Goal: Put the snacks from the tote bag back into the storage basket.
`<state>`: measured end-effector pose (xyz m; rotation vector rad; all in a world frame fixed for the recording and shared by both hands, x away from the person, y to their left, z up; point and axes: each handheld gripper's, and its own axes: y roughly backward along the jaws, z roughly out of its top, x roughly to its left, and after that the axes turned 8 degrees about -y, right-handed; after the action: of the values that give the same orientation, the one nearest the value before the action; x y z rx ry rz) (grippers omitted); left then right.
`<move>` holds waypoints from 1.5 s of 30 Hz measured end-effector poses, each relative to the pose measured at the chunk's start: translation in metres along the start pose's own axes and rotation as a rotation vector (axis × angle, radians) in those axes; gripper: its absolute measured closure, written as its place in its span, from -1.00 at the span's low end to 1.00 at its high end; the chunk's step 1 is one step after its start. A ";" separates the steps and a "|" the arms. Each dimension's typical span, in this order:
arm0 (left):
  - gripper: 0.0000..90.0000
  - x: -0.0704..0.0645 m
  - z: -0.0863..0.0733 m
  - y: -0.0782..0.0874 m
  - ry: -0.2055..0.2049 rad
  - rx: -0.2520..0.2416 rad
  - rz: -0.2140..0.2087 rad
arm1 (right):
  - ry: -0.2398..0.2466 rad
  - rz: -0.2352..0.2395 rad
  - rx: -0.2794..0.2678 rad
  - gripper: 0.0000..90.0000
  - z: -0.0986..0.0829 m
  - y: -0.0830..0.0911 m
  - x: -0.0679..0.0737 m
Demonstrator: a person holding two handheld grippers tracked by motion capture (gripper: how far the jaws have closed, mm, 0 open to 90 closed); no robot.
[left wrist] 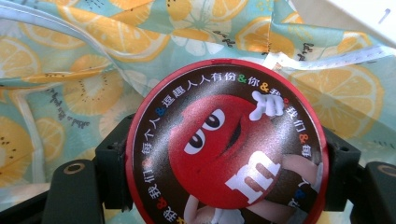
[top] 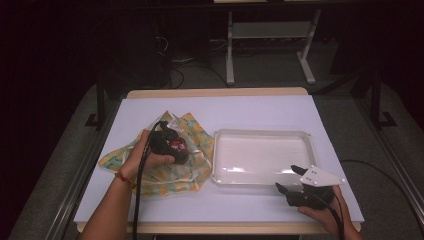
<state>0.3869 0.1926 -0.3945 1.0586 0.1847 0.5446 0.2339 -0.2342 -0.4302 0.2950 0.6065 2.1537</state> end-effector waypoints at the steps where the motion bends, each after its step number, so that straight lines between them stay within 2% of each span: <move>1: -0.44 0.000 0.000 0.001 0.001 -0.001 0.000 | 0.001 0.001 0.002 -0.46 0.000 0.000 0.000; 12: -0.44 -0.003 0.002 0.020 0.006 -0.020 0.031 | 0.002 0.002 -0.003 -0.46 0.000 0.000 0.000; 16: -0.44 -0.004 0.004 0.024 0.016 -0.025 0.030 | 0.000 0.004 0.001 -0.46 0.000 -0.001 0.000; 19: -0.44 -0.006 0.005 0.028 0.014 -0.033 0.022 | -0.002 0.004 0.002 -0.46 0.001 -0.001 0.000; 26: -0.44 -0.014 0.010 0.038 0.002 -0.043 0.041 | -0.001 0.002 -0.006 -0.46 0.001 0.000 0.000; 33: -0.44 -0.015 0.011 0.038 0.030 -0.039 0.044 | -0.003 -0.001 -0.005 -0.46 0.001 0.001 -0.002; 38: -0.44 -0.019 0.011 0.034 0.012 -0.017 0.042 | -0.007 0.001 -0.014 -0.46 0.002 0.003 -0.001; 45: -0.44 -0.020 0.013 0.038 0.028 -0.044 0.053 | 0.007 0.008 -0.011 -0.46 0.002 0.002 0.000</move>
<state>0.3617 0.1864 -0.3579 1.0158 0.1689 0.6094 0.2337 -0.2346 -0.4272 0.2848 0.5980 2.1655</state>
